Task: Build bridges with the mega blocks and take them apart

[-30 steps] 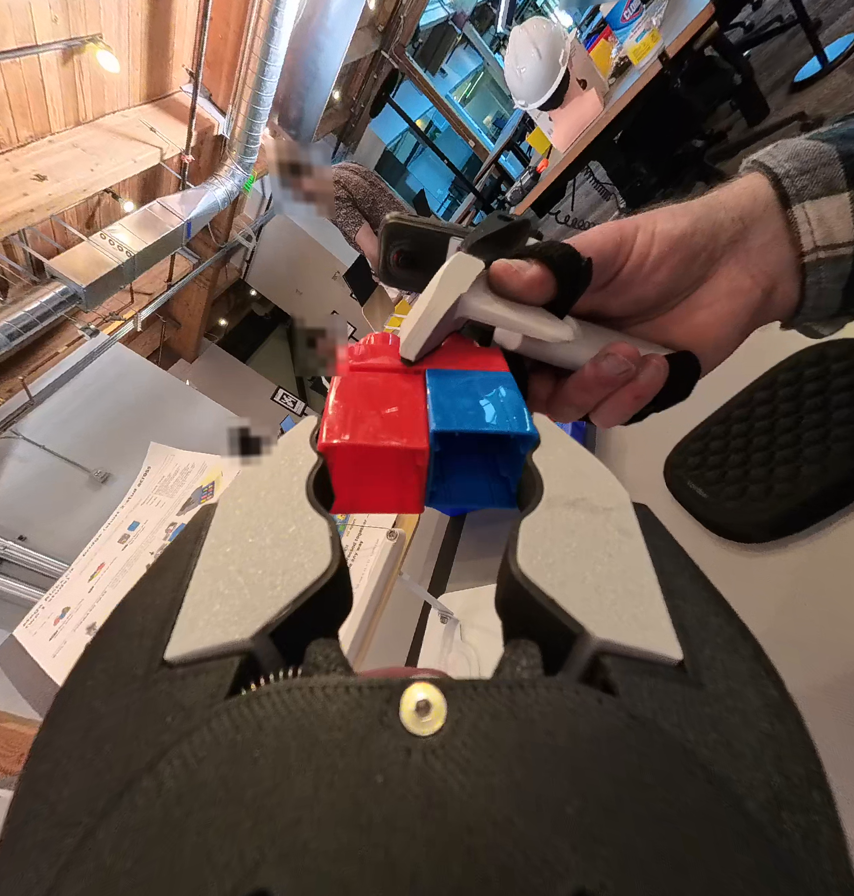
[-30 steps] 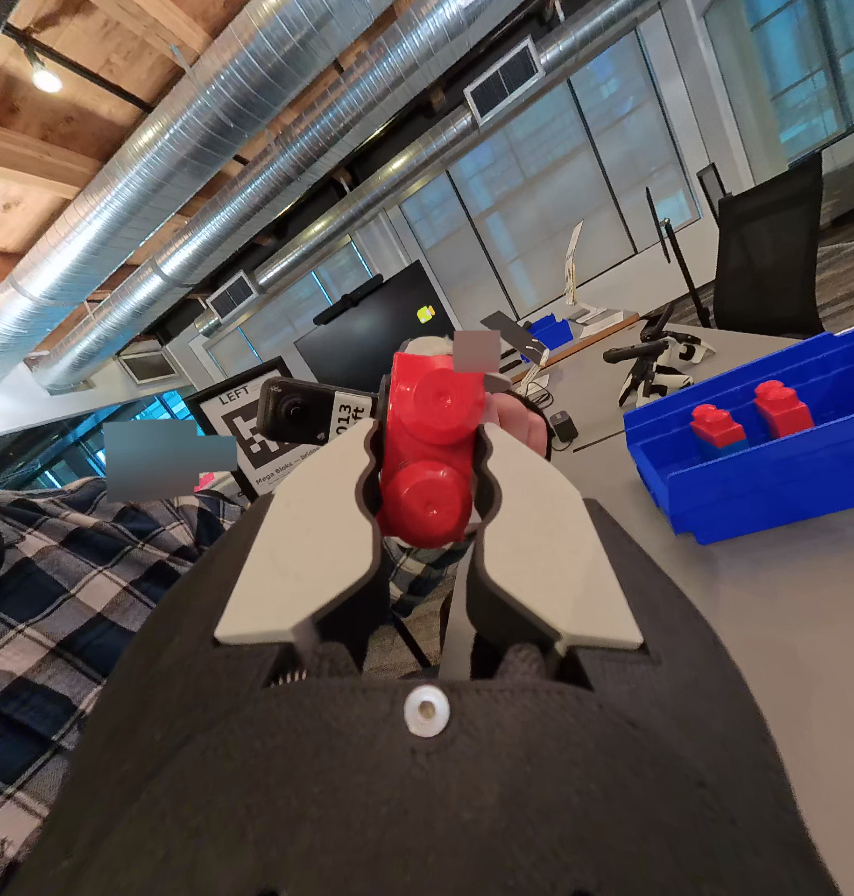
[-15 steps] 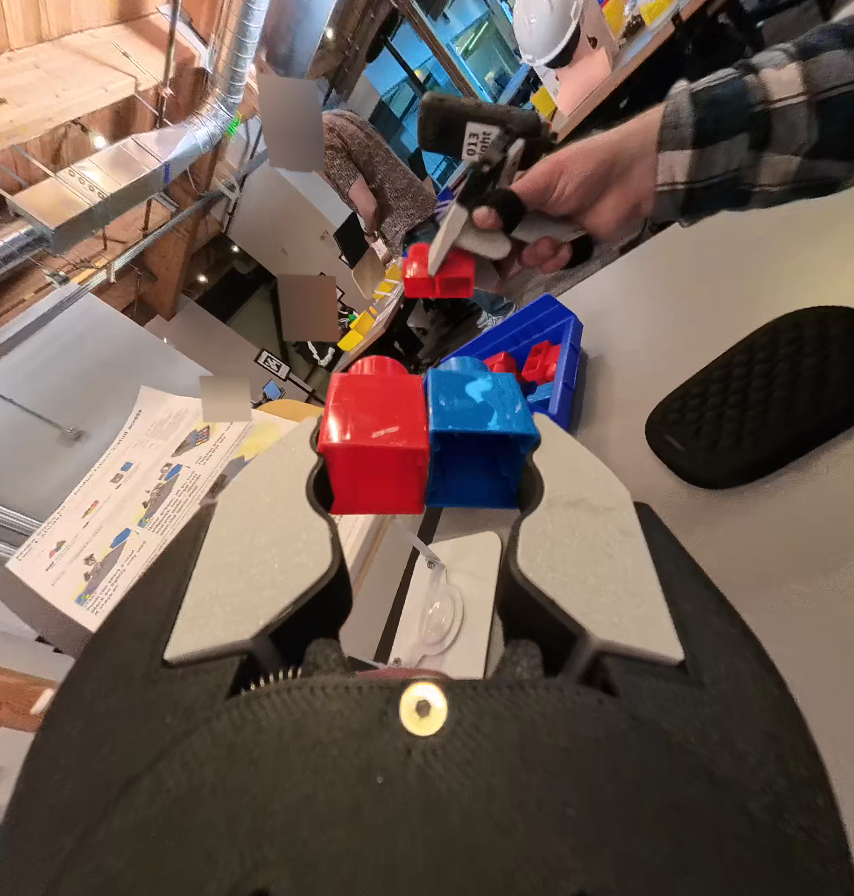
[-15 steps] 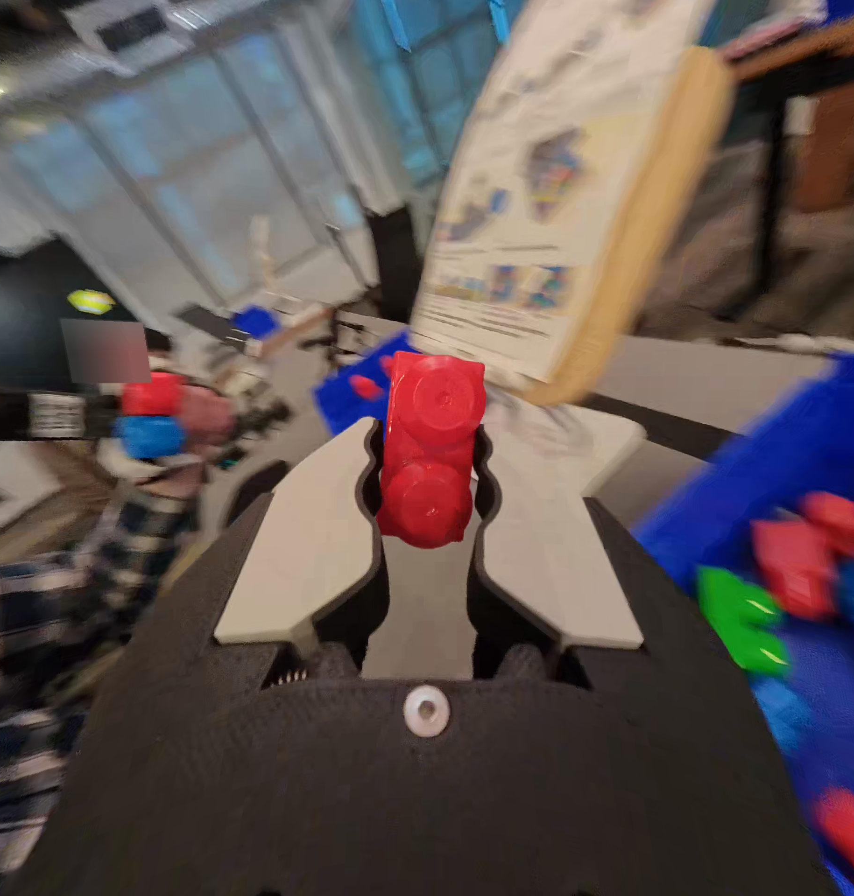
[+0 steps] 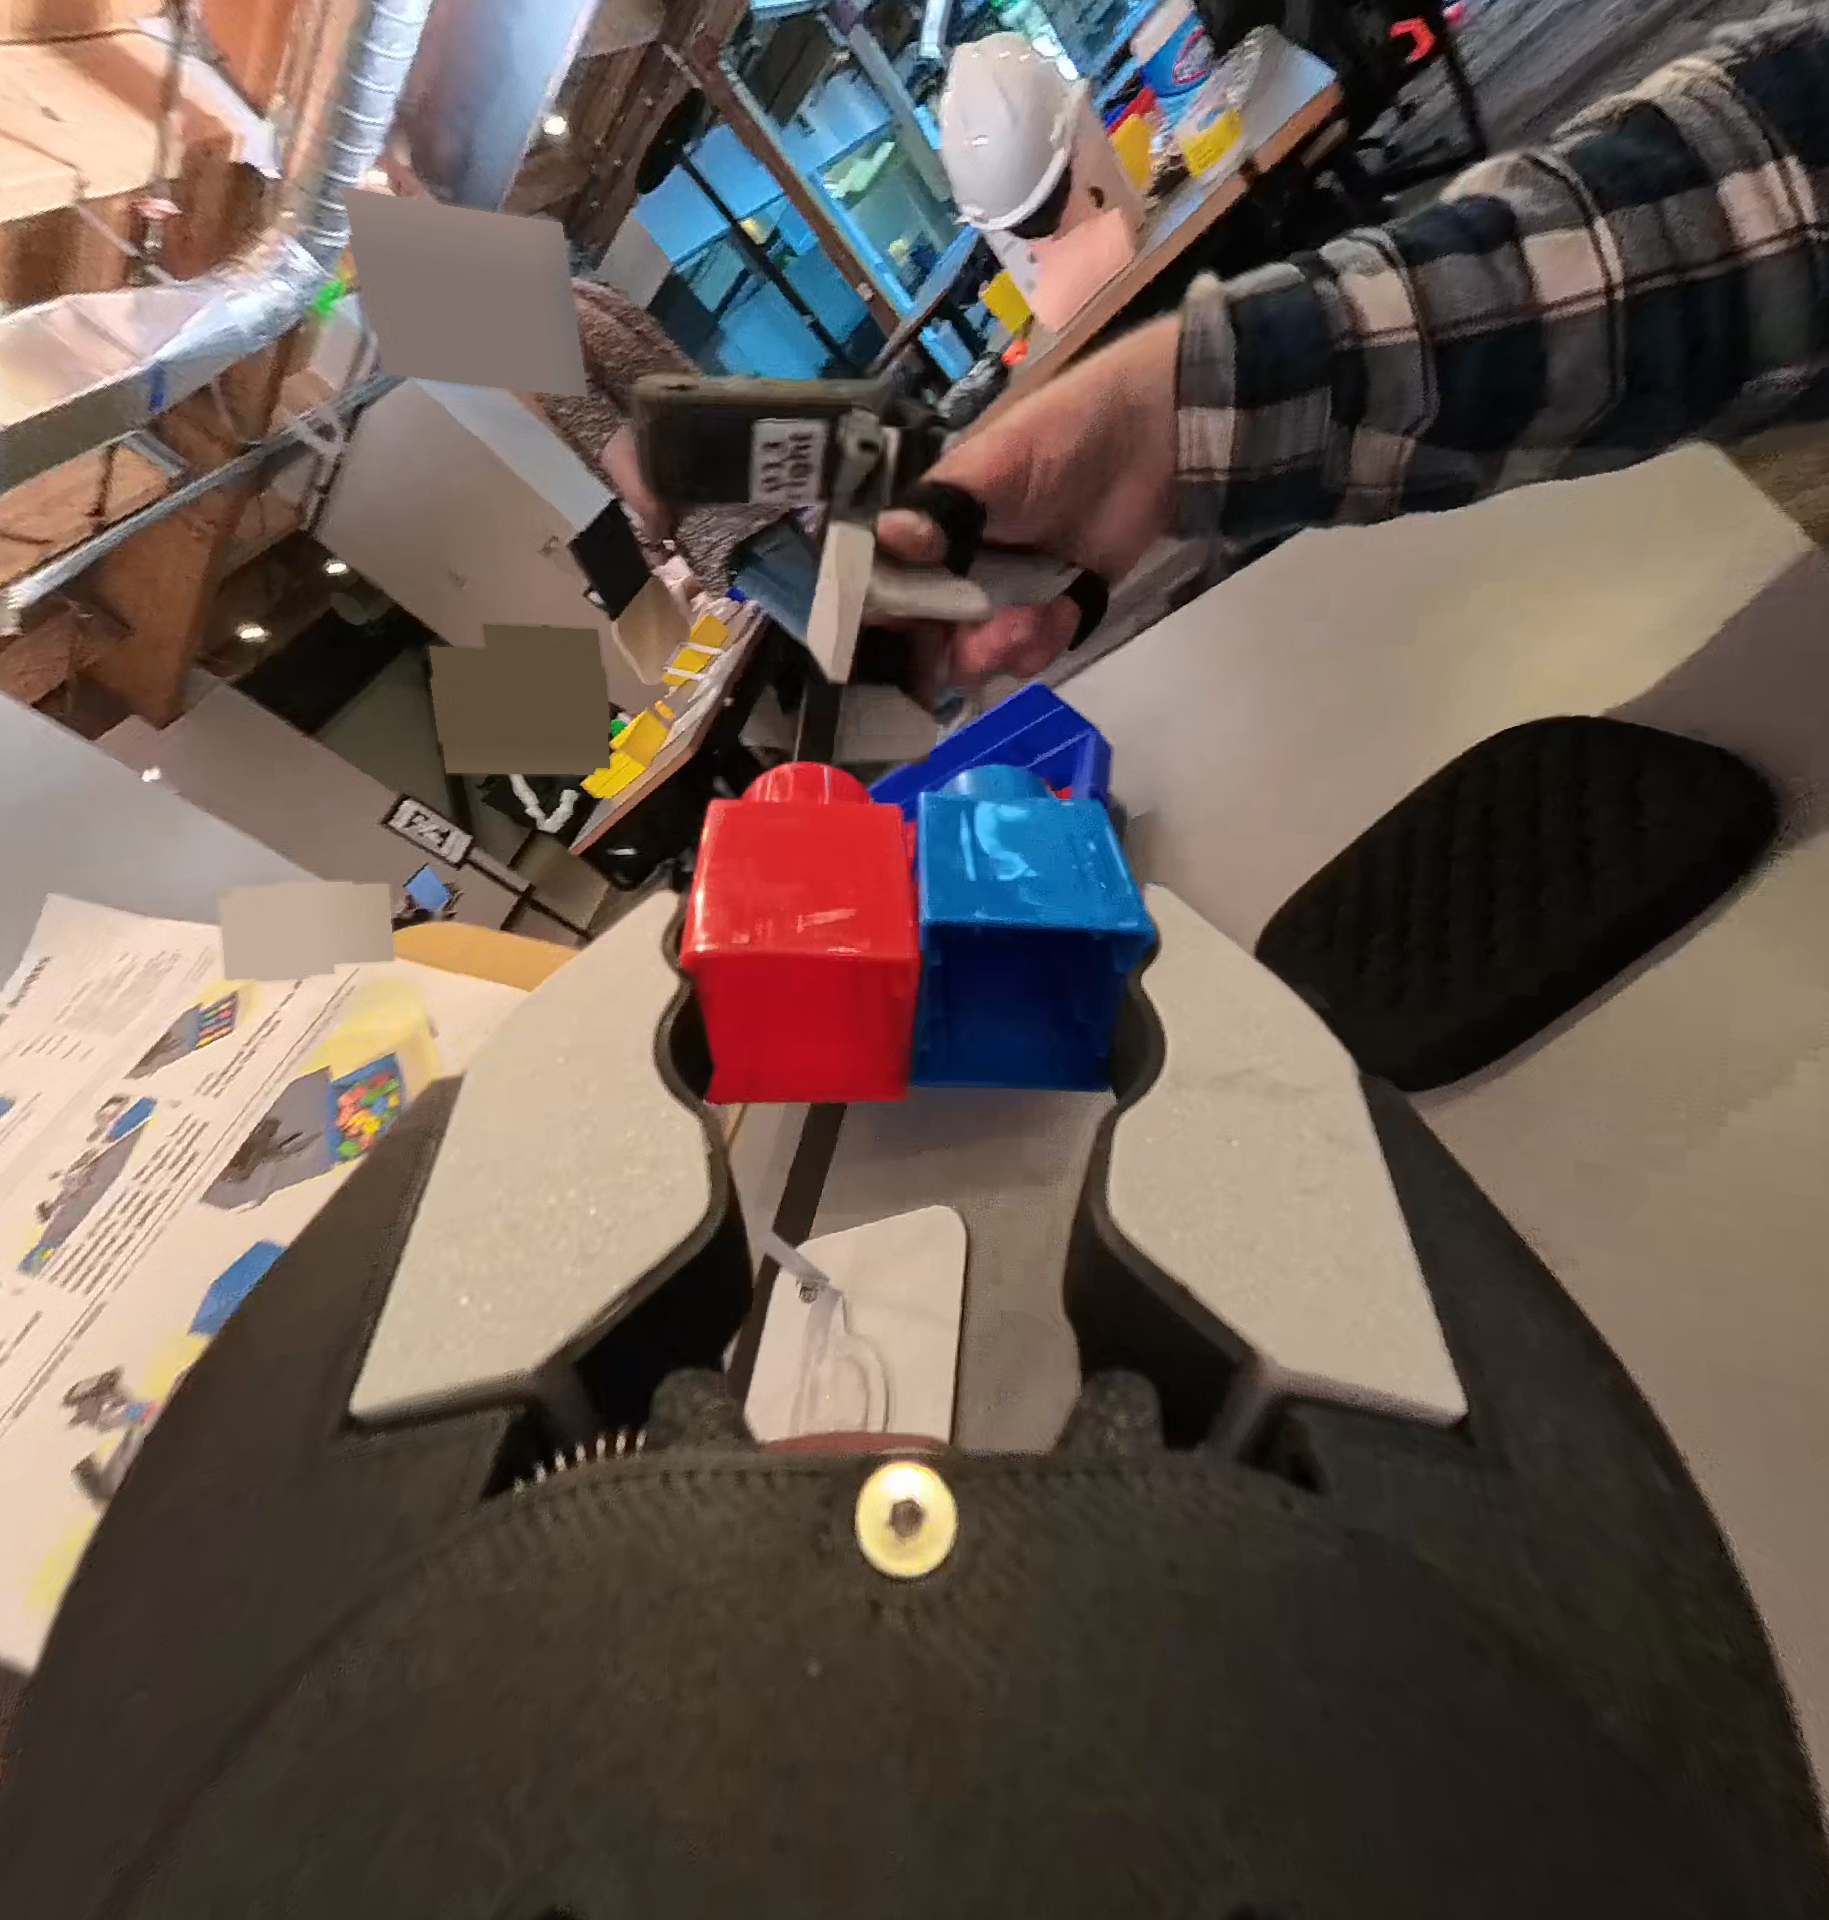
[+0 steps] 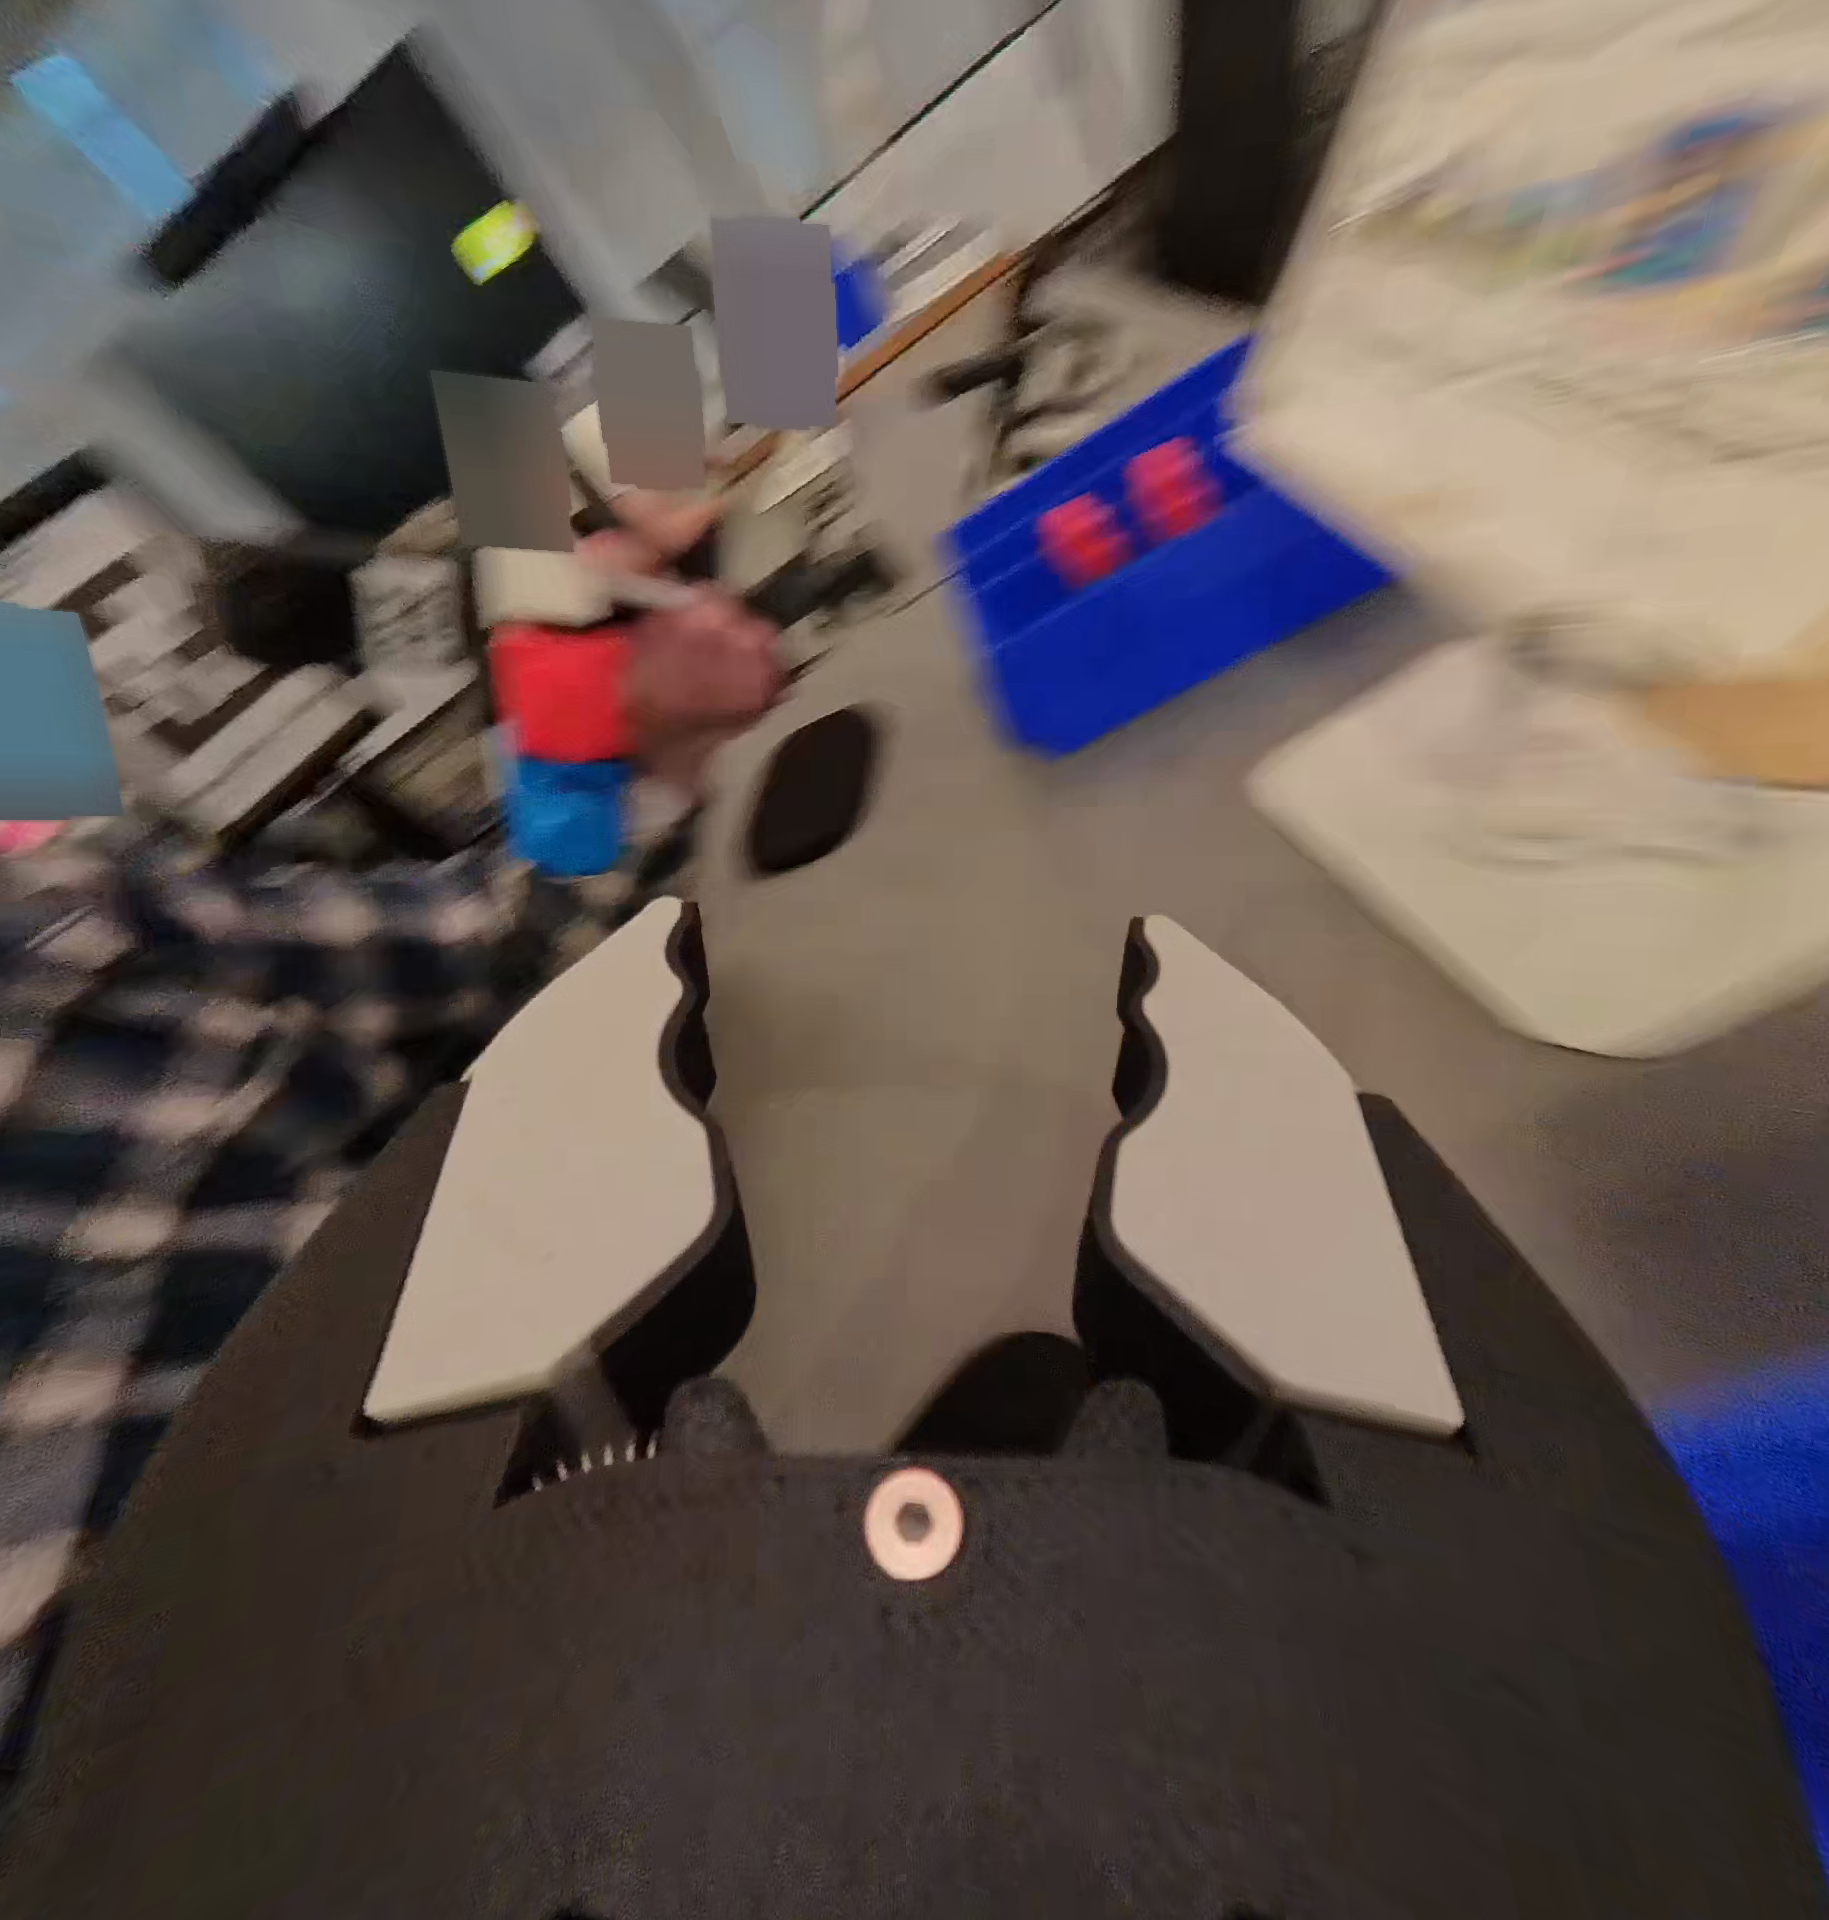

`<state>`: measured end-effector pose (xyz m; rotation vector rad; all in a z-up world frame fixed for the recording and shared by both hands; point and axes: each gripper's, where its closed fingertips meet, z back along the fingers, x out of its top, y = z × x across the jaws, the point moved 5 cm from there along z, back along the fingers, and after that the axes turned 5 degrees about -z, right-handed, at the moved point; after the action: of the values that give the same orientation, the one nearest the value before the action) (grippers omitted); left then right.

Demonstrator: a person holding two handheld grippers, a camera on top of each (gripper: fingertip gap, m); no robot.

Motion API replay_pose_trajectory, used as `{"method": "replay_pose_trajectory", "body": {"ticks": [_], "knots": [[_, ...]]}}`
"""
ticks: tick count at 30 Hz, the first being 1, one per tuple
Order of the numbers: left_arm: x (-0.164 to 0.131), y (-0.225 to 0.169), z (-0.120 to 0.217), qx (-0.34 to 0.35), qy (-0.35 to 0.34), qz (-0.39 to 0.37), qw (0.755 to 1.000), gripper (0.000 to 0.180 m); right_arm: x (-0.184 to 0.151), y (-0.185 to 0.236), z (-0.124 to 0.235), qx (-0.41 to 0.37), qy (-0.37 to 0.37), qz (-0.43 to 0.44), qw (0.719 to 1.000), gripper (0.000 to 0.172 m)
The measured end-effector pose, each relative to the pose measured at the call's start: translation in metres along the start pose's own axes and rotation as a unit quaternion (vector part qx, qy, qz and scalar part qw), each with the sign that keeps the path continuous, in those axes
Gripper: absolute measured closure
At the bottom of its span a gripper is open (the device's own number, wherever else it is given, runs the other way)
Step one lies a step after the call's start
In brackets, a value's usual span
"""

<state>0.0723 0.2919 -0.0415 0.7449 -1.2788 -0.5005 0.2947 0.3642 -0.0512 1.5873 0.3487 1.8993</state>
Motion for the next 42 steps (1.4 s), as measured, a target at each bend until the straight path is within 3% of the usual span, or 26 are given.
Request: {"method": "replay_pose_trajectory", "body": {"ticks": [4, 9, 13, 42], "knots": [[0.010, -0.006, -0.010, -0.056, 0.000, -0.020, 0.998, 0.106, -0.024, 0.070, -0.067, 0.166, 0.104, 0.006, 0.981, 0.094], [0.020, -0.012, -0.013, -0.081, 0.006, -0.042, 0.996, 0.105, -0.028, 0.101, -0.102, 0.254, 0.147, -0.002, 0.956, 0.102], [0.021, -0.018, -0.014, -0.102, 0.015, -0.050, 0.993, 0.105, -0.031, 0.108, -0.118, 0.263, 0.168, 0.015, 0.950, 0.132], [0.007, -0.013, -0.013, -0.087, -0.014, -0.028, 0.996, 0.106, -0.034, 0.093, -0.120, 0.285, 0.101, 0.002, 0.953, 0.133]]}}
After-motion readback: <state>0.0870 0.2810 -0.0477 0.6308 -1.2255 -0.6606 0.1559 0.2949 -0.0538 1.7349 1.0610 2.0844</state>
